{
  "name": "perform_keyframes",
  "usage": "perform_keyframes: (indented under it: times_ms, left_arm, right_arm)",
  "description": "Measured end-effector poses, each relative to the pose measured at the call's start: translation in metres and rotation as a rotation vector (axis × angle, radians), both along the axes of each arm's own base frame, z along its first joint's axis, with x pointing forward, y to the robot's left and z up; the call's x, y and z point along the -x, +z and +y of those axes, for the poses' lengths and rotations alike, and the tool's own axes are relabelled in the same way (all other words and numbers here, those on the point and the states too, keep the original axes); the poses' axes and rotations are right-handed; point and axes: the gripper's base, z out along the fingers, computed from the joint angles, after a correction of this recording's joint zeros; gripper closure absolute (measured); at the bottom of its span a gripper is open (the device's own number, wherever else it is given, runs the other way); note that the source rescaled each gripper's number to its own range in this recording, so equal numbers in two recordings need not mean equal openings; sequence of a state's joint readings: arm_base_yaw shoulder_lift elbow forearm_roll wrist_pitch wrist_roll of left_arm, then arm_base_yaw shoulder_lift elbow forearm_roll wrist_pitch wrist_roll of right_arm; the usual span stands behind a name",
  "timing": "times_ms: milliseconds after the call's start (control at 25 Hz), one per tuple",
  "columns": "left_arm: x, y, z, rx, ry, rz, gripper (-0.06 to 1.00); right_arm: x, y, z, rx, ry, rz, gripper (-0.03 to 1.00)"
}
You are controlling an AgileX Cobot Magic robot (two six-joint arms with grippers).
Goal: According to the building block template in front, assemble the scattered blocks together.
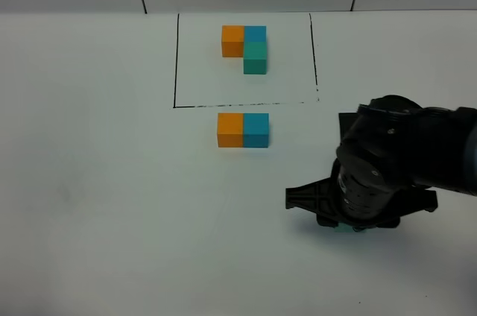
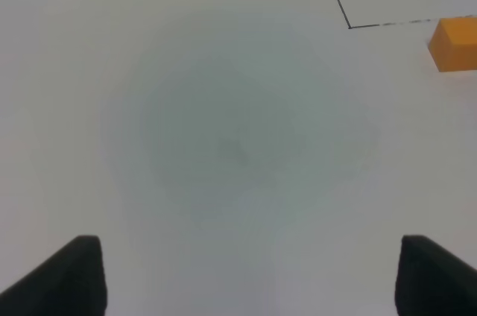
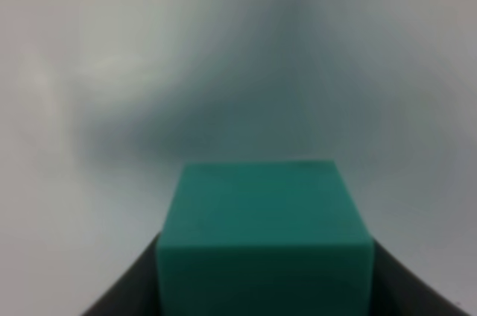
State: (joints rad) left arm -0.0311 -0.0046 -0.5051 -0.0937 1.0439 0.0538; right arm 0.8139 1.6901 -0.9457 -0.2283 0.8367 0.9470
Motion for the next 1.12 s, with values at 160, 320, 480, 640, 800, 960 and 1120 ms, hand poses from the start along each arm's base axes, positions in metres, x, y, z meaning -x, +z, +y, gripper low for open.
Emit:
perform_keyframes:
  times_ms: [160,320,480,640,800,960,1120]
  left_arm:
    - [0.0,0.0,0.0,0.0,0.0,0.0,0.18]
    - [0.0,0.0,0.0,0.0,0.0,0.0,0.18]
    - [0.0,0.0,0.0,0.0,0.0,0.0,0.18]
    - [0.0,0.0,0.0,0.0,0.0,0.0,0.18]
    - [0.0,0.0,0.0,0.0,0.0,0.0,0.18]
    - [0.0,0.0,0.0,0.0,0.0,0.0,0.18]
    - [0.0,0.0,0.0,0.0,0.0,0.0,0.18]
  right_arm:
    - [-0.014,-0.005,0.021,-0.025,0.046,0.029,0.94]
    - [-0.025,-0.01,0.043,-0.027,0.097,0.027,0.94]
    - [-0.04,-0.013,0.062,-0.029,0.131,0.017,0.94]
    - [-0.053,-0.017,0.078,-0.015,0.166,0.022,0.94]
    - [-0.064,-0.02,0.09,-0.006,0.187,0.024,0.94]
    - [-0.072,-0.026,0.099,-0.008,0.184,0.031,0.94]
    - [-0.077,-0.034,0.106,-0.008,0.182,0.041,0.94]
